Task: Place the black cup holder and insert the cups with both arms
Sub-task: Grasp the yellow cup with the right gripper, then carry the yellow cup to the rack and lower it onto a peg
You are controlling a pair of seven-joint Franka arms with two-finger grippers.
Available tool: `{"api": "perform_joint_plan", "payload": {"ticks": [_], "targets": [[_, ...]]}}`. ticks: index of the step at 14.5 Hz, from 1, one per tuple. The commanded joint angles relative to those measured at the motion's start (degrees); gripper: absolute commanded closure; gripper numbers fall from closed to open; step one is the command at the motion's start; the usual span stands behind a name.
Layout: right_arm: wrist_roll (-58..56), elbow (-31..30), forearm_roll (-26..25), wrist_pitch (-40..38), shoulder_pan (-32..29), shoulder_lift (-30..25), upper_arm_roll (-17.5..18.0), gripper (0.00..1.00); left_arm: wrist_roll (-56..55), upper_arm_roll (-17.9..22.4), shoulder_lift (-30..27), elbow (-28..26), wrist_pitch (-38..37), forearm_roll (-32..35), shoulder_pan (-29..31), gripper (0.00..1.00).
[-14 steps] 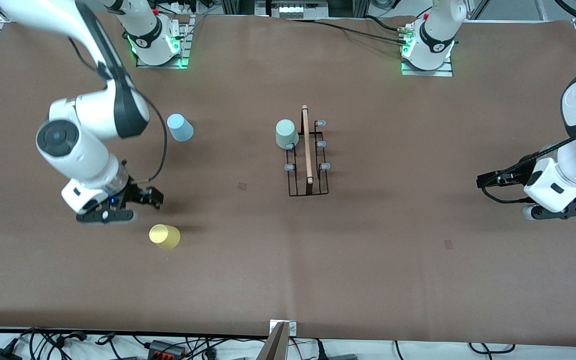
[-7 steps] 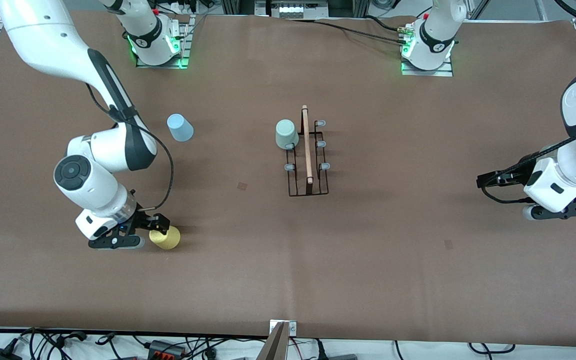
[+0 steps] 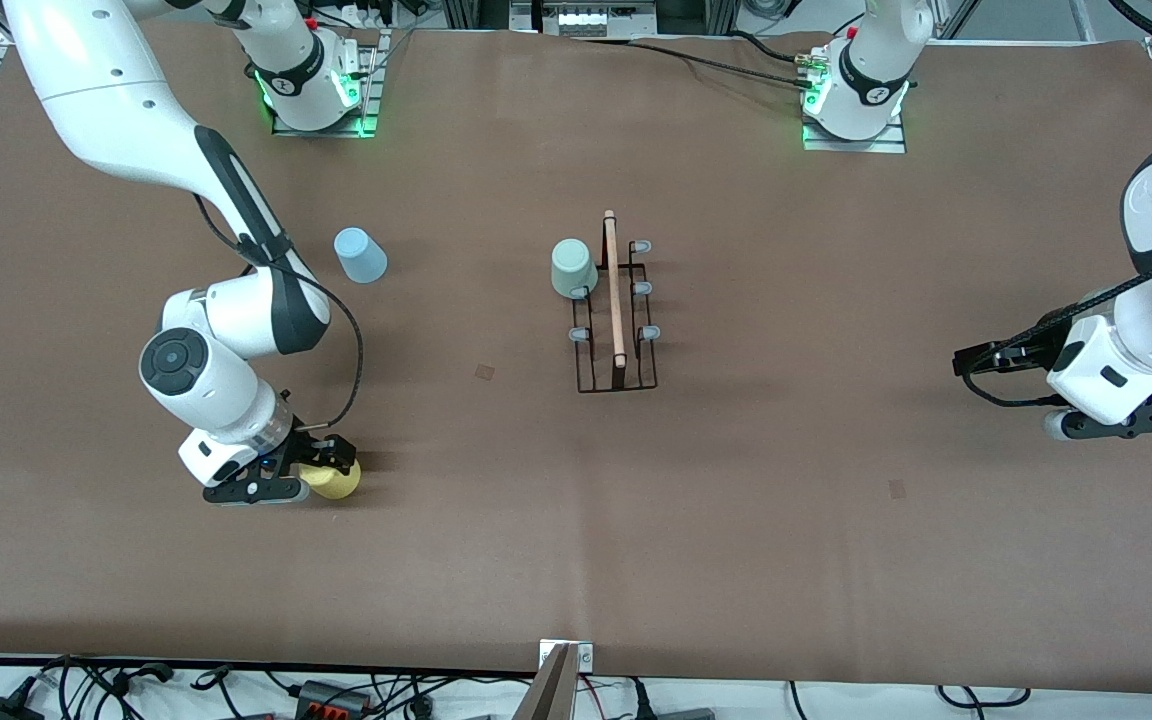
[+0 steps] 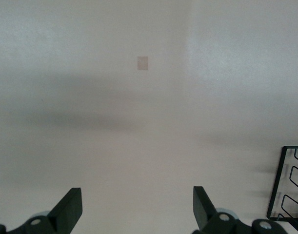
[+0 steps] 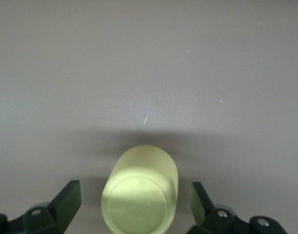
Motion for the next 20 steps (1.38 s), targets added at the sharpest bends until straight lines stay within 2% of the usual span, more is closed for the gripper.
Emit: {"api": "perform_joint_plan", "payload": {"ticks": [1, 4, 5, 6, 7, 8, 10, 11, 13, 14, 16, 18, 20], "targets": [[-1.4, 1.4, 0.1, 2.2, -0.2, 1.7, 0.1, 0.00, 1.2, -0.5, -0.6, -0.5, -0.3, -0.1, 0.5, 0.00], [-1.4, 1.4, 0.3, 2.3, 0.0, 2.0, 0.1, 0.00, 1.2, -0.5, -0.6, -0.5, -0.3, -0.1, 0.5, 0.00], [-1.5, 1.4, 0.0, 2.3, 0.0, 2.0, 0.1, 0.17, 1.2, -0.6, -0.6, -0.5, -0.3, -0.1, 0.5, 0.00], [-1.5, 1.3, 0.2, 2.3, -0.1, 2.1, 0.1, 0.47, 1.2, -0.6, -0.6, -0.7, -0.4, -0.1, 0.5, 0.00], [-1.5, 1.1, 0.2, 2.0, 0.1, 2.1, 0.1, 0.60, 1.2, -0.6, -0.6, -0.8, -0.3, -0.1, 0.4, 0.00], [-1.5, 0.6, 0.2, 1.9, 0.1, 2.1, 0.1, 0.65, 1.2, -0.6, -0.6, -0.7, -0.4, -0.1, 0.4, 0.00], [-1.5, -0.8, 0.2, 1.8, 0.1, 1.9, 0.1, 0.86, 1.3, -0.6, -0.6, -0.8, -0.4, -0.1, 0.5, 0.00], [-1.6, -0.8, 0.2, 1.5, 0.2, 1.5, 0.2, 0.92, 1.2, -0.7, -0.6, -0.9, -0.4, -0.3, 0.7, 0.00], [-1.3, -0.3, 0.8, -3.9, 1.6, -2.4, 0.2, 0.94, 0.7, -0.9, -0.2, -1.4, -0.4, -0.2, 0.3, 0.00], [-0.7, 0.4, 3.7, -8.6, 3.8, -5.7, 0.1, 0.94, 0.6, -0.9, 0.0, -1.4, -0.4, -0.2, 0.1, 0.00], [2.2, 1.6, 13.8, -16.4, 7.1, -11.0, -0.1, 0.94, 0.3, -1.0, 0.2, -1.5, -0.4, -0.2, -0.2, 0.00], [10.8, 1.6, 15.0, -19.8, 13.2, -15.1, -2.7, 0.94, 0.2, -1.1, 0.7, -1.6, -0.1, -0.3, -0.8, 0.00], [21.4, 3.2, 13.0, -20.8, 19.4, -15.7, -2.9, 0.94, 0.2, -1.1, 1.0, -1.8, -0.1, -0.2, -1.3, 0.00]]}}
